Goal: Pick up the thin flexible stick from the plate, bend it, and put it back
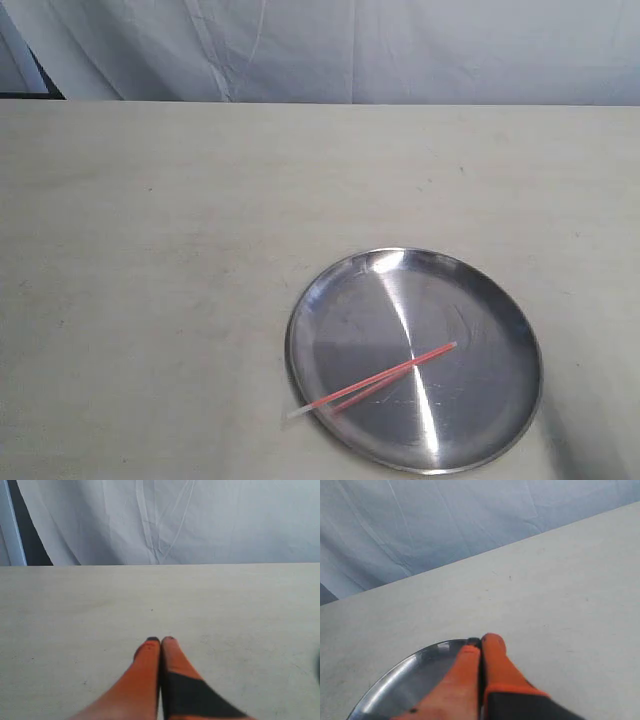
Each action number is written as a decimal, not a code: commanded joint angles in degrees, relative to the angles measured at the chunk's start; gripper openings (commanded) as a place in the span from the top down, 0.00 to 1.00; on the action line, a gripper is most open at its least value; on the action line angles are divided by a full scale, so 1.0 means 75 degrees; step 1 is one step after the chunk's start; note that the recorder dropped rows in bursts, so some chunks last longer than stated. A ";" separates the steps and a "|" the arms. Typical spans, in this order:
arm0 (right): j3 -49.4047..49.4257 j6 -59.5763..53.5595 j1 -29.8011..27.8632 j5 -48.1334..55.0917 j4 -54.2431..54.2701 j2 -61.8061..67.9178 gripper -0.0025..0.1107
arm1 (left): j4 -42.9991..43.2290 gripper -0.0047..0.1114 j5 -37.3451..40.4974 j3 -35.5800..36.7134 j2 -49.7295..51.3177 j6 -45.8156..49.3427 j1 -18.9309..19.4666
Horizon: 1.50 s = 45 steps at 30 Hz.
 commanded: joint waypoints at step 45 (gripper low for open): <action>-0.0005 0.0119 -0.0012 -0.1902 0.2405 -0.0028 0.99 | -0.5323 0.96 0.6155 -0.6983 0.8621 0.5116 -0.0291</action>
